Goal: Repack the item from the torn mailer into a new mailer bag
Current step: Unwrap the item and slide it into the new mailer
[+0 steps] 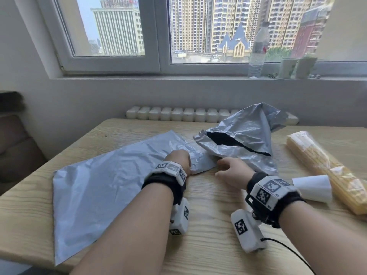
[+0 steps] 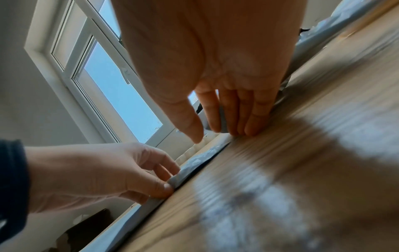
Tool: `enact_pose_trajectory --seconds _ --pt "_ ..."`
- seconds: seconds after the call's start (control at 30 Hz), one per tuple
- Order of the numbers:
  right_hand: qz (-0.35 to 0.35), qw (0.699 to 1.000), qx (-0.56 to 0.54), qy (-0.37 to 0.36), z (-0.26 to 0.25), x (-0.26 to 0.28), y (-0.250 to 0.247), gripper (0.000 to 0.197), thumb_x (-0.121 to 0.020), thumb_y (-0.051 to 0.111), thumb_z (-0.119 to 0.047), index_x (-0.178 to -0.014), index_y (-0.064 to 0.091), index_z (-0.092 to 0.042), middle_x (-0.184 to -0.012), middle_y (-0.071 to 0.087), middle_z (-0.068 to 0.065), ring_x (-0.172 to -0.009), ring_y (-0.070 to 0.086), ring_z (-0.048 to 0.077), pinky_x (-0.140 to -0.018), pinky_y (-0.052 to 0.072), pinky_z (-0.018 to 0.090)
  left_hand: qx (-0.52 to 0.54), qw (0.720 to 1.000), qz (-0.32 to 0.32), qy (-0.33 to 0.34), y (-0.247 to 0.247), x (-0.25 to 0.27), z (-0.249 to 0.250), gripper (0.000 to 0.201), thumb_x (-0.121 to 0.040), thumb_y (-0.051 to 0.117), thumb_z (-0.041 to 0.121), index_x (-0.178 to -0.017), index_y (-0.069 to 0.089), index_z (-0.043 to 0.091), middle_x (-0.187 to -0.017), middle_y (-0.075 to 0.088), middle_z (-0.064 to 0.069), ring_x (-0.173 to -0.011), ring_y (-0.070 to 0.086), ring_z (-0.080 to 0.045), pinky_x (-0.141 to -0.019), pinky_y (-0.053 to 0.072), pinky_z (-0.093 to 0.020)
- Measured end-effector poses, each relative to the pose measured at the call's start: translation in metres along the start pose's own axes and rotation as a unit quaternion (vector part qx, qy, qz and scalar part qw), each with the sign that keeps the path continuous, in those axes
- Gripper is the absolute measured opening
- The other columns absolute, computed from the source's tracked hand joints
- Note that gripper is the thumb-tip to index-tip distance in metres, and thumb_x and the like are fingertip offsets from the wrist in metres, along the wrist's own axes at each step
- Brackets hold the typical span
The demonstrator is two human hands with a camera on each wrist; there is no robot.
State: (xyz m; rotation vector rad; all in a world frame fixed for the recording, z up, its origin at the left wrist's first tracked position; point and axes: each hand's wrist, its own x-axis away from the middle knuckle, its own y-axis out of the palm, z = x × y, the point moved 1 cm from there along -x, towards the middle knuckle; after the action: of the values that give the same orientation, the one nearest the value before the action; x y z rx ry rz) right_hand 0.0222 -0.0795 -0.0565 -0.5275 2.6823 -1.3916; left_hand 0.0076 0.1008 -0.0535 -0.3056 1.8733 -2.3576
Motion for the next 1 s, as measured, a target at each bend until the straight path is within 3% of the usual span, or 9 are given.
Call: enact_pose_trajectory --seconds 0.1,0.23,0.33,0.43,0.47,0.57,0.7,0.87,1.0 --pt "0.041 0.999 -0.023 0.004 0.0 0.003 0.001 0.04 -0.084 0.062 -0.016 -0.124 0.061 -0.014 -0.126 0.062 0.002 -0.116 0.057 0.018 -0.1 0.044 0.03 -0.013 0.999 -0.049 -0.015 -0.007 0.008 -0.009 0.022 -0.081 0.067 0.009 -0.102 0.072 0.013 -0.102 0.071 -0.007 -0.094 0.068 -0.024 -0.08 0.055 -0.029" --pt "0.112 0.992 -0.051 0.026 0.002 0.01 -0.012 0.04 -0.085 0.06 -0.016 -0.124 0.06 -0.015 -0.125 0.062 0.002 -0.116 0.057 0.02 -0.101 0.043 0.03 -0.064 0.982 -0.175 -0.019 -0.022 0.028 -0.027 0.02 -0.067 0.077 0.007 -0.085 0.08 0.016 -0.063 0.07 0.005 -0.056 0.065 -0.003 -0.043 0.045 -0.008" --pt "0.087 0.994 -0.051 0.032 0.004 0.014 -0.016 0.03 -0.084 0.061 -0.017 -0.114 0.067 -0.018 -0.112 0.067 -0.001 -0.105 0.06 0.018 -0.092 0.047 0.028 -0.11 0.951 -0.283 -0.051 -0.033 0.039 -0.022 0.047 -0.043 0.085 0.029 -0.089 0.08 0.021 -0.092 0.076 0.003 -0.093 0.07 -0.01 -0.084 0.057 -0.025" --pt "0.057 0.996 -0.067 0.028 0.006 0.021 -0.012 0.016 -0.084 0.059 -0.012 -0.089 0.073 -0.018 -0.077 0.066 -0.006 -0.079 0.063 0.015 -0.076 0.054 0.028 -0.06 0.966 -0.248 -0.053 -0.037 0.043 0.0 0.01 -0.066 0.081 0.03 -0.063 0.075 0.023 -0.081 0.074 0.001 -0.076 0.069 -0.01 -0.073 0.056 -0.022" --pt "0.051 0.995 -0.077 0.027 0.006 0.024 -0.011 0.017 -0.083 0.058 -0.009 -0.082 0.072 -0.018 -0.07 0.066 -0.004 -0.072 0.064 0.015 -0.071 0.055 0.029 -0.028 0.973 -0.223 -0.045 -0.034 0.037 0.008 0.023 -0.075 0.075 0.022 -0.052 0.071 0.021 -0.076 0.073 -0.001 -0.067 0.068 -0.01 -0.065 0.056 -0.02" --pt "0.037 0.997 -0.068 0.01 0.009 0.032 -0.019 0.023 -0.082 0.055 -0.008 -0.068 0.067 -0.022 -0.07 0.071 0.004 -0.066 0.066 0.016 -0.056 0.051 0.026 0.04 0.986 -0.159 -0.018 -0.033 0.035 0.041 0.012 -0.085 0.066 0.015 -0.075 0.068 0.01 -0.094 0.073 -0.008 -0.084 0.07 -0.018 -0.084 0.058 -0.034" --pt "0.071 0.996 -0.046 0.021 0.026 0.04 -0.06 0.019 -0.08 0.058 -0.012 -0.066 0.07 -0.019 -0.073 0.074 0.003 -0.068 0.068 0.019 -0.065 0.057 0.033 0.119 0.971 -0.2 0.053 -0.028 0.036 0.099 0.02 -0.088 0.064 0.018 -0.105 0.069 0.008 -0.099 0.072 -0.01 -0.078 0.064 -0.018 -0.09 0.055 -0.035" --pt "0.136 0.987 0.007 0.085 0.077 0.061 -0.124 0.014 -0.082 0.059 -0.014 -0.081 0.073 -0.014 -0.08 0.071 0.001 -0.078 0.066 0.02 -0.071 0.055 0.032 0.147 0.969 -0.159 0.116 -0.025 0.036 0.174 0.022 -0.088 0.062 0.008 -0.106 0.068 -0.002 -0.093 0.073 -0.012 -0.07 0.067 -0.019 -0.079 0.06 -0.035" --pt "0.195 0.963 0.107 0.152 0.123 0.072 -0.157 0.025 -0.08 0.062 -0.019 -0.104 0.068 -0.024 -0.11 0.067 0.002 -0.101 0.059 0.021 -0.086 0.047 0.029 0.148 0.968 -0.141 0.148 -0.017 0.032 0.213 0.02 -0.086 0.061 0.007 -0.102 0.072 -0.001 -0.097 0.075 -0.013 -0.083 0.073 -0.022 -0.074 0.061 -0.033"
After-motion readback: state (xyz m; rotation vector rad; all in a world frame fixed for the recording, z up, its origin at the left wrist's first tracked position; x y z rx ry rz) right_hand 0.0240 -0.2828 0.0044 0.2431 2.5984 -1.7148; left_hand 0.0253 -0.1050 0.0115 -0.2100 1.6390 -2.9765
